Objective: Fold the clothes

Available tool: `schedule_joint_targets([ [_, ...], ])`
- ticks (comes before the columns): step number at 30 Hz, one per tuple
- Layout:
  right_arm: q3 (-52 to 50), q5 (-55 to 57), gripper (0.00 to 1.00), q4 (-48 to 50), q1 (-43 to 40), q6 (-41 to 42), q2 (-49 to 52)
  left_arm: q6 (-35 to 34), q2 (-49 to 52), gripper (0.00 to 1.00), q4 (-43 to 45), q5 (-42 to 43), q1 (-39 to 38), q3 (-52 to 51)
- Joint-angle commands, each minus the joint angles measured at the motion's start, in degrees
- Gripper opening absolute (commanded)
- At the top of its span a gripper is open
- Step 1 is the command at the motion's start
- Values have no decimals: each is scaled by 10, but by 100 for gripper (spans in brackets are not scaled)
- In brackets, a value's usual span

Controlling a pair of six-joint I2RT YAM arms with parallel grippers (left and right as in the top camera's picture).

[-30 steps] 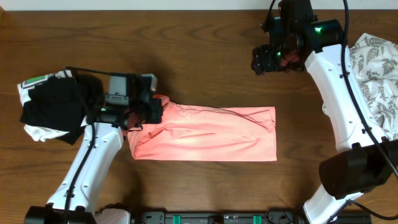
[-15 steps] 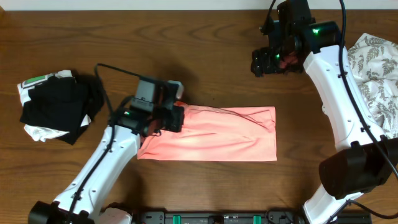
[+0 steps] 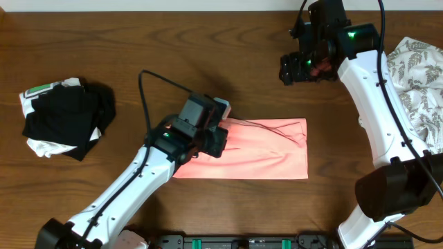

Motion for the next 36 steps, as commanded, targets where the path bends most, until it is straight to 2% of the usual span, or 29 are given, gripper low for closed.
schedule_joint_targets([
  [1, -5, -1, 72, 0, -4, 11, -2, -7, 24, 6, 11, -14, -16, 11],
  [12, -5, -1, 72, -1, -4, 11, -2, -24, 80, 7, 35, -13, -38, 11],
  [18, -5, 0, 72, -1, -4, 10, -2, -30, 80, 12, 36, -12, -43, 11],
  [20, -5, 0, 72, -1, -4, 11, -2, -43, 80, 17, 38, -10, -46, 11],
  [21, -5, 0, 72, -1, -4, 10, -2, -43, 79, 24, 40, 1, -49, 12],
  [23, -5, 0, 72, -1, -4, 10, -2, -44, 77, 24, 47, 27, -51, 12],
  [25, -5, 0, 72, 0, -4, 10, -2, -44, 70, 30, 54, 58, -52, 12],
  [29, -5, 0, 72, -1, -4, 10, -2, -43, 37, 32, 51, 62, -52, 12],
  [31, -5, 0, 72, -1, -4, 11, -2, -43, 12, 33, 51, 37, -50, 12],
  [36, -5, 0, 72, -1, -4, 10, -2, -43, -37, 32, 45, -99, -29, 12],
])
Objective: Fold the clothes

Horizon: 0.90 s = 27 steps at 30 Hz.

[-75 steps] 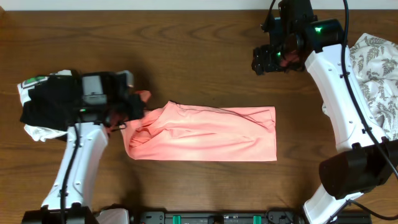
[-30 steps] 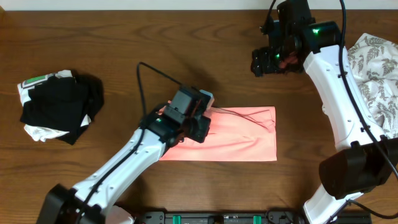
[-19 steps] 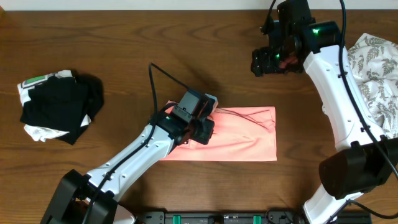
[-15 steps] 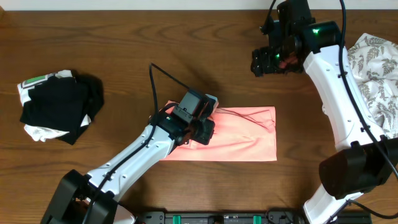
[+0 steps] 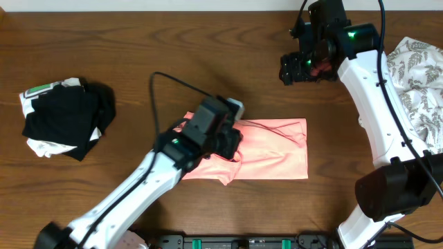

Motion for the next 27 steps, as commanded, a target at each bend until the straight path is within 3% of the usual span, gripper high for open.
schedule_joint_targets([
  [1, -5, -1, 72, 0, -4, 8, -2, -1, -19, 31, -7, -108, 24, 12],
  [4, -5, -1, 72, -2, -4, 8, -2, -1, -3, 26, -17, -112, 45, 11],
  [17, -5, -1, 71, -13, -4, 8, -2, -14, 152, 25, 11, -76, 68, 11],
  [27, -5, -1, 71, -12, -4, 8, -2, -25, 171, 25, 30, -71, 68, 11],
])
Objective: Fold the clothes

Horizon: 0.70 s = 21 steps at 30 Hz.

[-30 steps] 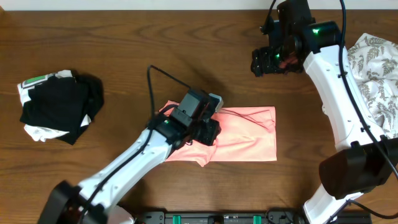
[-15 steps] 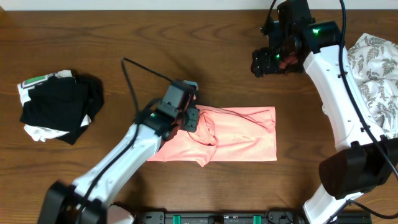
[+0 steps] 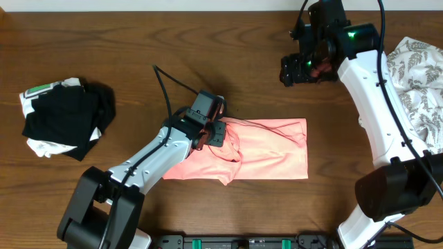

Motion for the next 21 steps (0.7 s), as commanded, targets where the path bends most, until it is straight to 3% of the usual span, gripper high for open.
schedule_joint_targets([
  [1, -5, -1, 71, -2, -4, 8, -2, -7, 5, 25, 1, 3, 2, 8],
  [21, -5, -1, 71, -5, -4, 11, -2, -30, 9, 25, 24, 27, -40, -10],
])
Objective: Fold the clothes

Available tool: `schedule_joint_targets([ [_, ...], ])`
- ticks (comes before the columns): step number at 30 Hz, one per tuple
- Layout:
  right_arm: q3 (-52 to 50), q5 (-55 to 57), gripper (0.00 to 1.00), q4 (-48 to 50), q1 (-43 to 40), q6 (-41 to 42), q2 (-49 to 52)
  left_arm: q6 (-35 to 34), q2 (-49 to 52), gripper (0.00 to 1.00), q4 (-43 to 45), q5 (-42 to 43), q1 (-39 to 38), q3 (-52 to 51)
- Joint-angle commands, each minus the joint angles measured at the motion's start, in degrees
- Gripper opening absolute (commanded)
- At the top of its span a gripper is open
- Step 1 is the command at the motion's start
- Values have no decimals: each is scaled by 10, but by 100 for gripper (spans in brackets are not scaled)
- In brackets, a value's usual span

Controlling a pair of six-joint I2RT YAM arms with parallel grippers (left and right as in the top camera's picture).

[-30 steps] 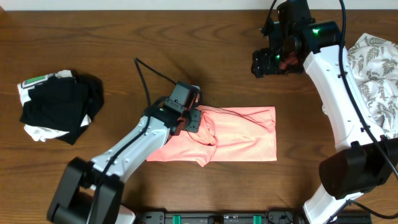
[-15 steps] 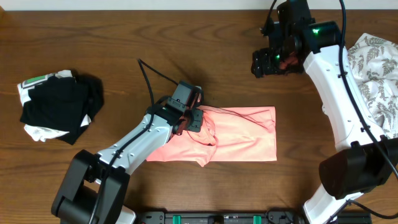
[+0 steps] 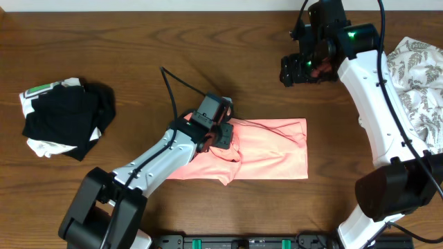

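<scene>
A salmon-pink cloth (image 3: pixel 270 155) lies spread at the table's middle, creased, with a raised fold at its lower left (image 3: pixel 228 176). My left gripper (image 3: pixel 223 135) is down on the cloth's upper left part; the wrist hides its fingers, so its state does not show. My right gripper (image 3: pixel 296 70) hangs over bare wood at the far right, well away from the pink cloth. Its fingers are too dark to read.
A pile of black and white clothes (image 3: pixel 66 121) sits at the left. A white leaf-print garment (image 3: pixel 415 83) lies bunched at the right edge behind the right arm. The wooden table (image 3: pixel 138 41) runs to the frame's edges.
My left gripper has shifted a little to the right over the pink cloth's upper left. The cloth and the right arm look unchanged.
The pink cloth first lay as a flat rectangle with my left gripper at its upper left corner. Then the gripper stood further right and the lower left edge was bunched into a fold. The gripper then sat back left, and now slightly right again. The right arm never moved.
</scene>
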Motion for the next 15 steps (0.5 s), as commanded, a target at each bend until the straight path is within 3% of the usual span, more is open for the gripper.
schedule_joint_targets([
  [1, -5, -1, 71, -3, -4, 12, -2, -12, 9, 25, 4, 6, -10, -8],
  [8, -5, -5, 71, -10, -4, 12, -2, -28, 56, 25, 17, 12, -24, -8],
  [15, -5, -5, 71, -11, -4, 12, -2, -29, 99, 25, 59, 83, -24, -7],
])
